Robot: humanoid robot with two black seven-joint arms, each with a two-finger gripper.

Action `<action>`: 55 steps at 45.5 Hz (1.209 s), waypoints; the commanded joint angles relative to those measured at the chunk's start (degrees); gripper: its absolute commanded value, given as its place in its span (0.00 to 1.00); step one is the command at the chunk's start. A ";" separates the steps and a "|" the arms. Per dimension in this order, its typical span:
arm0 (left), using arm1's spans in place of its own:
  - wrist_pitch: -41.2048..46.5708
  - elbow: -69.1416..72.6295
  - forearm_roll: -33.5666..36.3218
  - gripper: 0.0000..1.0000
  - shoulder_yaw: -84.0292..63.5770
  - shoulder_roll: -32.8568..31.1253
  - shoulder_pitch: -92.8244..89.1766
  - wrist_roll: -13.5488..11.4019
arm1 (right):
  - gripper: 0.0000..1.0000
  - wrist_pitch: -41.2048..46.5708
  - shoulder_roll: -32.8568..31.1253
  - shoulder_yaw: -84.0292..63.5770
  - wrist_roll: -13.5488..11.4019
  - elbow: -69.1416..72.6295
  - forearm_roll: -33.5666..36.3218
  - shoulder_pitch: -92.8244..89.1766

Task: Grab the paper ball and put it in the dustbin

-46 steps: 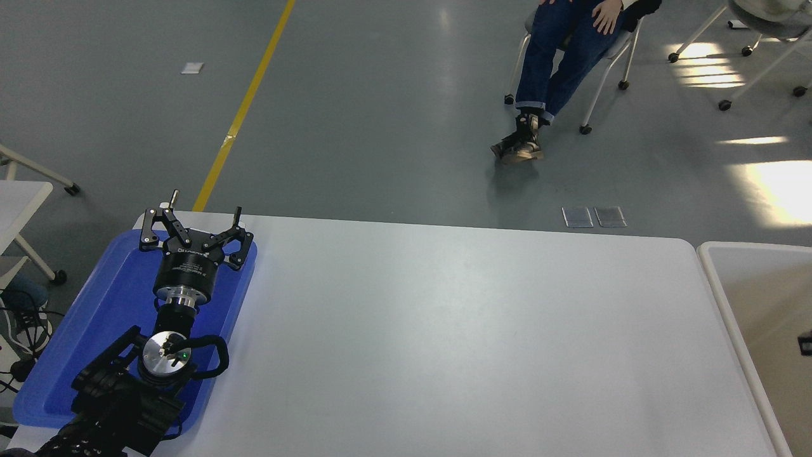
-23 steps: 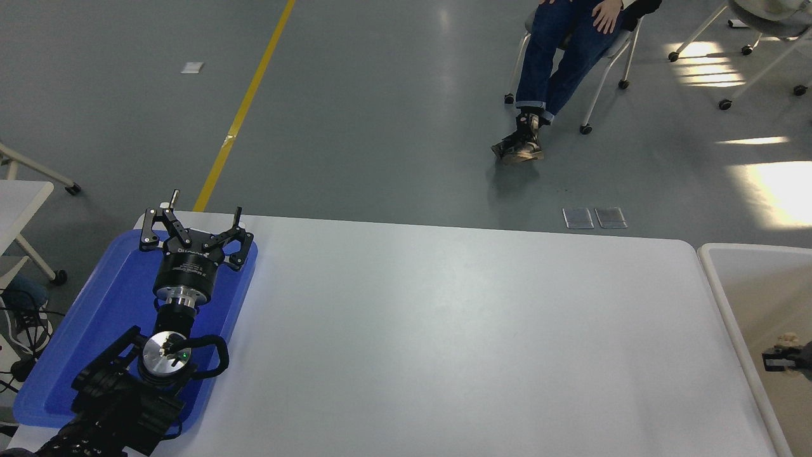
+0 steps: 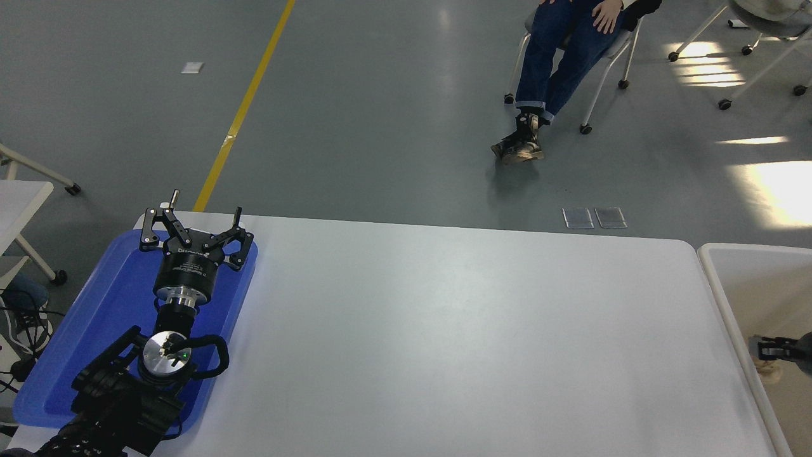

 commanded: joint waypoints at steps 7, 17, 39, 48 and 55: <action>0.00 0.00 0.00 1.00 0.00 0.00 0.00 0.00 | 1.00 -0.07 -5.78 25.80 0.30 11.08 0.32 4.07; 0.00 0.00 0.00 1.00 -0.09 0.00 0.00 0.00 | 1.00 0.02 -6.22 44.70 0.21 20.22 3.30 4.33; 0.00 0.00 0.00 1.00 -0.09 0.00 0.09 0.00 | 1.00 0.81 -2.89 64.40 0.21 42.02 34.41 3.28; 0.09 0.00 0.00 1.00 -0.18 0.00 0.09 0.00 | 1.00 1.16 4.49 69.49 0.21 42.38 45.22 0.91; 0.09 0.00 0.00 1.00 -0.18 0.00 0.09 0.00 | 1.00 2.65 10.47 74.85 0.30 41.41 49.62 -1.91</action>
